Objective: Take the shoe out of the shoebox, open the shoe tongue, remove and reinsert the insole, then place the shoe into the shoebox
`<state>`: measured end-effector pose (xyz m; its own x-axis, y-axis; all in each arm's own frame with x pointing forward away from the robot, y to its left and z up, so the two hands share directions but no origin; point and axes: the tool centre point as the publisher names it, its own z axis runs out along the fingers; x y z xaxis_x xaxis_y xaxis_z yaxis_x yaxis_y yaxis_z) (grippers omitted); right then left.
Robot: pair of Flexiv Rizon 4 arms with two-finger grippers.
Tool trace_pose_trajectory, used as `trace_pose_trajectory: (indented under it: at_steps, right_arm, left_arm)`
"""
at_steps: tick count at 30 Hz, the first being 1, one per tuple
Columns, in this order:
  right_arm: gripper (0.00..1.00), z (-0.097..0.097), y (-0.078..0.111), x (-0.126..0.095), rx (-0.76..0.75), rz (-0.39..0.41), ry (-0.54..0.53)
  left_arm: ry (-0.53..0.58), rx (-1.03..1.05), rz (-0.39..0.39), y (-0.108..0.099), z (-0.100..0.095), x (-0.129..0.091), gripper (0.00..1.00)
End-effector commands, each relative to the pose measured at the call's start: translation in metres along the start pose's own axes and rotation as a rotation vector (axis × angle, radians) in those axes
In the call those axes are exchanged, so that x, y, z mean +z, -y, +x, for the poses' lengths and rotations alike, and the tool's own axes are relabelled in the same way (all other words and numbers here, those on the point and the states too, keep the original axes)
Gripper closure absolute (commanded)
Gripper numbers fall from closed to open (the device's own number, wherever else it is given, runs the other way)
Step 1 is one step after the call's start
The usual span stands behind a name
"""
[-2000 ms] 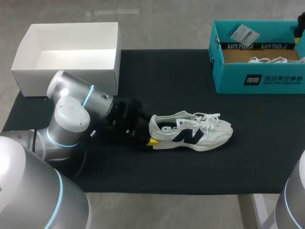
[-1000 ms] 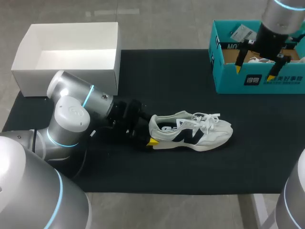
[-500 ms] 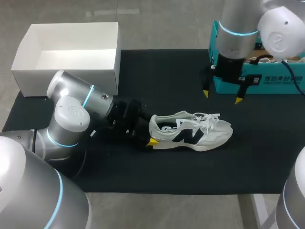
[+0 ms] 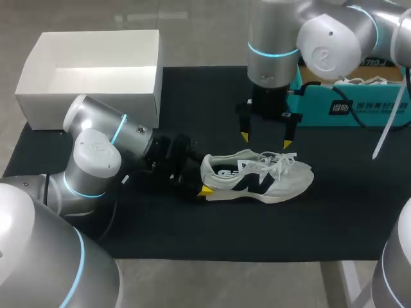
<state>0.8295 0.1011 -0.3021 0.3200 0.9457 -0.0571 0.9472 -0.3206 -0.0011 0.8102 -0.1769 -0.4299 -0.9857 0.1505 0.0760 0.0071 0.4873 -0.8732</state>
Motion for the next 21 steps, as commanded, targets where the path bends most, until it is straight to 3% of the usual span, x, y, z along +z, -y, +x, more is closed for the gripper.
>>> trace_pose_trajectory:
  at_steps: [1, 10, 21]
  right_arm:
    - [0.0, 0.02, 0.018, 0.004, -0.052, -0.059, 0.059]
    - [0.0, 0.027, 0.038, 0.023, -0.11, -0.054, 0.091]
    - [0.0, 0.031, 0.034, 0.043, -0.094, -0.077, 0.247]
  left_arm:
    - [0.0, 0.0, -0.002, 0.0, -0.001, 0.001, 1.0]
    - [0.0, 0.0, -0.002, 0.0, -0.001, 0.001, 1.0]
    - [0.0, 0.0, -0.002, 0.0, -0.001, 0.001, 1.0]
